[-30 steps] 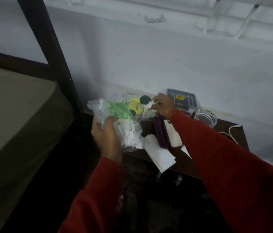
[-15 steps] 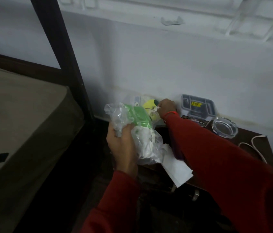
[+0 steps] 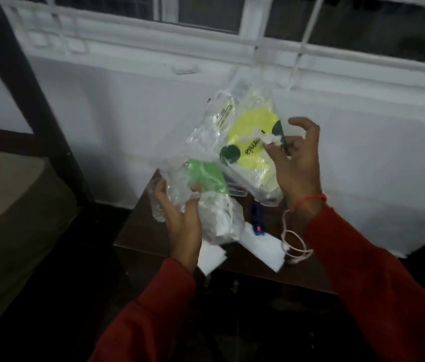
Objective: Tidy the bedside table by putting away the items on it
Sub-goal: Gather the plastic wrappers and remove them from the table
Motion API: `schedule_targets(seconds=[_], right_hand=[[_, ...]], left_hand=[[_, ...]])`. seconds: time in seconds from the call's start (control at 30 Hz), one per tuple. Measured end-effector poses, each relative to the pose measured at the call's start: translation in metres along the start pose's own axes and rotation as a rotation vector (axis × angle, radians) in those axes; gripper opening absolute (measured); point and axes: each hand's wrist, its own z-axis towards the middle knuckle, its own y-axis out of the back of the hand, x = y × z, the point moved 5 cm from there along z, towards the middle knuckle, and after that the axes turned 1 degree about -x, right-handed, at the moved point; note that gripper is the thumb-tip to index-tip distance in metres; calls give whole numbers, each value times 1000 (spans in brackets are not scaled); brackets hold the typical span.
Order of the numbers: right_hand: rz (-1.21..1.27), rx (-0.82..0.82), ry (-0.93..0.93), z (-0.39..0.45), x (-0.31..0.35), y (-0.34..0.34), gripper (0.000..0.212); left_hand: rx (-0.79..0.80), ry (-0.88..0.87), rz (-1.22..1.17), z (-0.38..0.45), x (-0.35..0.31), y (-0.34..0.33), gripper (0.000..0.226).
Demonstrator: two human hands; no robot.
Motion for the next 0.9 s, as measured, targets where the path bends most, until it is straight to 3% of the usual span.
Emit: schedule_targets(seconds=[0.07,0.2,0.33,0.47,0.57,0.73,0.8,0.9], right_hand=[[164,-1,-127,-19,3,51,47],[162,40,-305,-50,-8,140,15],[142,-67,-417,-76,-43,217,25],[198,-143,-542,-108,-88,277,10],[157,-198,-612,-144,-129,309,15],[-69,-210,-745,-219,-203,348,12],[-166,-208,-827,-248,-236,356,14],[-260,-188,-983,-285,-284,354,16]], left_hand=[[40,113,-16,-23,6,-32,50],[185,391,-172,-77,33,-103,44],[371,584,-222,-141,54,-177,47],[619,744,-56,-202,87,-218,49],[731,820,89,-240,129,-228,52],[980,1020,614,-289,210,-199,65],[1023,1125,713,-298,243,-184,60],[954,1230,769,-310,278,-165,40]])
